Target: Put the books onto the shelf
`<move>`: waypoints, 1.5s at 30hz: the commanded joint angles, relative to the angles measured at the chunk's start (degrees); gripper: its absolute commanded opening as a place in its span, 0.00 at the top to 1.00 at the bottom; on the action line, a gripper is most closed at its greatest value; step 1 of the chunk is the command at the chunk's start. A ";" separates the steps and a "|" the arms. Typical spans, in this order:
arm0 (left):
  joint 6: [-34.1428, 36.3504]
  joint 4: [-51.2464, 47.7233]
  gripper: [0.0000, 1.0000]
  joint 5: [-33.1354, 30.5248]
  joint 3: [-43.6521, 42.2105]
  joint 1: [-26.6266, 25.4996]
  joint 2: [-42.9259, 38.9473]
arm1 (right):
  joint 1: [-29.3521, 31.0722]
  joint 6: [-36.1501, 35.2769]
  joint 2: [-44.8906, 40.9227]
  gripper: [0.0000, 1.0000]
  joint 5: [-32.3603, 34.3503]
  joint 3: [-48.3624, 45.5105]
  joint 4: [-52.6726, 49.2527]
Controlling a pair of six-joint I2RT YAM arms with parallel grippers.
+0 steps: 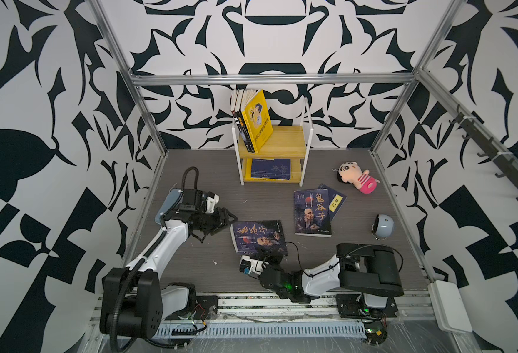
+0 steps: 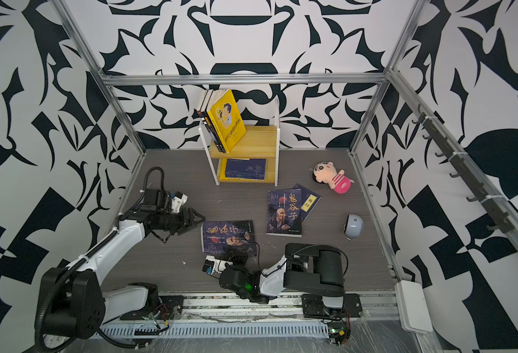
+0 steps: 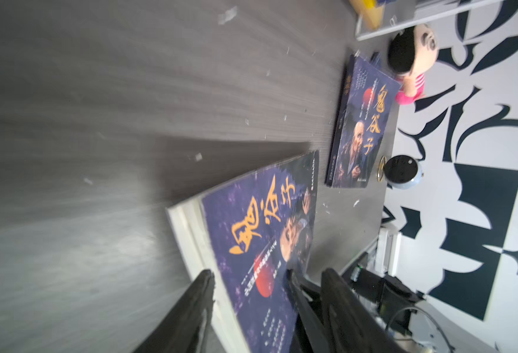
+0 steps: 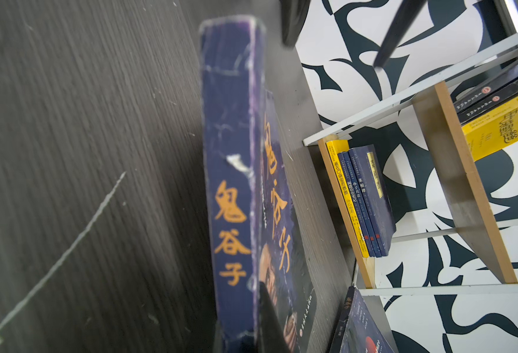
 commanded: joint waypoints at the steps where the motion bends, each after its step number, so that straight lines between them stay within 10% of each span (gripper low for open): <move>1: 3.25 -1.70 0.33 -1.44 1.53 4.13 -3.55 | -0.37 2.89 -2.23 1.00 -0.55 -1.18 3.93; 24: 17.21 -0.06 0.00 -4.67 -1.24 15.69 -15.18 | -4.03 12.25 -19.29 1.00 -1.10 -5.23 5.12; 45: 18.46 -0.22 0.00 -4.68 -1.25 14.84 -16.98 | -16.74 33.17 -47.33 1.00 -12.08 0.92 -18.79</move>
